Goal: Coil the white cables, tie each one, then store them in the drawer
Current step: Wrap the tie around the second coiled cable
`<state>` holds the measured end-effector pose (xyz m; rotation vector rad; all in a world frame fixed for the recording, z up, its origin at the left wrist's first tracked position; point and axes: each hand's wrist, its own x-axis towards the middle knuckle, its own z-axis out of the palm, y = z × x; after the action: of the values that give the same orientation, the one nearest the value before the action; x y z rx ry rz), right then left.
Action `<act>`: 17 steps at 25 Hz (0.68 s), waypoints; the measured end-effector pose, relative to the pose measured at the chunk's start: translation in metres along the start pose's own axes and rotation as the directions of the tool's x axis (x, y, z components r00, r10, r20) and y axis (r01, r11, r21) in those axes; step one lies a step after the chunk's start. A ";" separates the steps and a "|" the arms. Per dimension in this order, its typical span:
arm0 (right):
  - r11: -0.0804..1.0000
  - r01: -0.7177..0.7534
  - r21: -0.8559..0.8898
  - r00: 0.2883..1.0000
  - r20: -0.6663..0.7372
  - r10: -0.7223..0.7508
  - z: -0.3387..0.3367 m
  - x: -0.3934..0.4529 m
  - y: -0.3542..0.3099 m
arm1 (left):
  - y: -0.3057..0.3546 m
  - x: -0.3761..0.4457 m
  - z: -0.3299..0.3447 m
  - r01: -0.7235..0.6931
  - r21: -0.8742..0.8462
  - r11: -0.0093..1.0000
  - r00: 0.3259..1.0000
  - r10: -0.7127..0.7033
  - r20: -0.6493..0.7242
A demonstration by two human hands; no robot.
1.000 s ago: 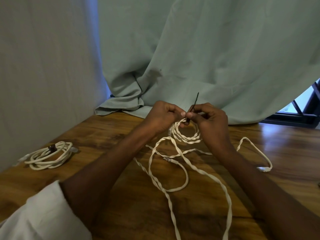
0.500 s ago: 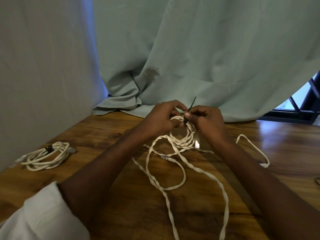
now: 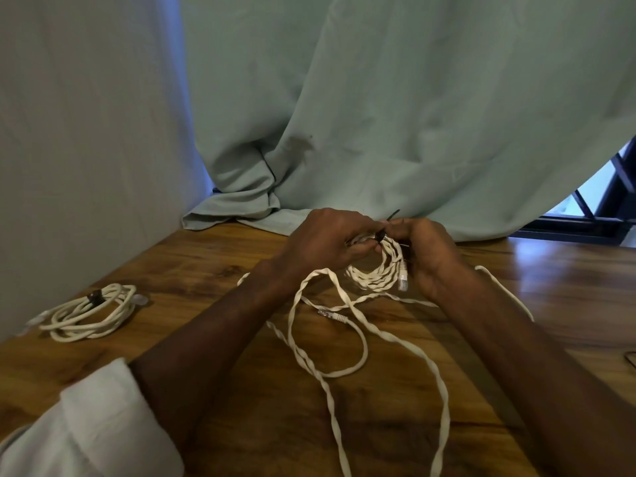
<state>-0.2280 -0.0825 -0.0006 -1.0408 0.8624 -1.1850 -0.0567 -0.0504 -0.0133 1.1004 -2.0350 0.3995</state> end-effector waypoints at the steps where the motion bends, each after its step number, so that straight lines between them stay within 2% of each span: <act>1: 1.000 0.003 -0.001 1.000 0.000 -0.003 -0.001 0.004 0.001 | 0.000 0.000 0.001 -0.002 0.021 1.000 1.000 0.002 0.000; 3: 0.996 0.031 -0.080 0.999 -0.023 -0.033 0.000 0.009 0.004 | 0.000 0.000 0.003 0.007 0.042 0.999 1.000 -0.007 -0.001; 5: 0.937 0.136 -0.323 0.986 -0.048 -0.160 0.000 0.014 0.009 | -0.002 0.000 0.002 0.040 0.028 0.999 0.999 -0.039 -0.032; 7: 0.784 0.324 -0.530 0.930 0.028 -0.366 0.001 0.013 0.012 | -0.008 0.000 -0.003 0.106 0.004 0.994 0.990 -0.105 -0.100; 10: 0.591 0.584 -0.557 0.797 0.255 -0.547 0.006 0.003 0.013 | -0.019 -0.004 -0.010 0.241 -0.114 0.964 0.941 -0.261 -0.217; 12: 0.413 0.659 -0.628 0.711 0.342 -0.614 0.006 0.004 0.015 | -0.021 -0.004 -0.012 0.311 -0.272 0.911 0.907 -0.370 -0.200; 13: 0.365 0.665 -0.651 0.690 0.351 -0.633 0.005 0.005 0.016 | -0.022 -0.003 -0.012 0.333 -0.340 0.879 0.897 -0.407 -0.172; 17: 0.407 0.649 -0.642 0.718 0.342 -0.606 0.001 0.008 0.018 | -0.023 -0.001 -0.017 0.426 -0.521 0.739 0.863 -0.506 -0.011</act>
<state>-0.2206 -0.0891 -0.0175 -2.2303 0.9489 -1.4417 -0.0296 -0.0527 -0.0047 1.1486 -1.5152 -0.2956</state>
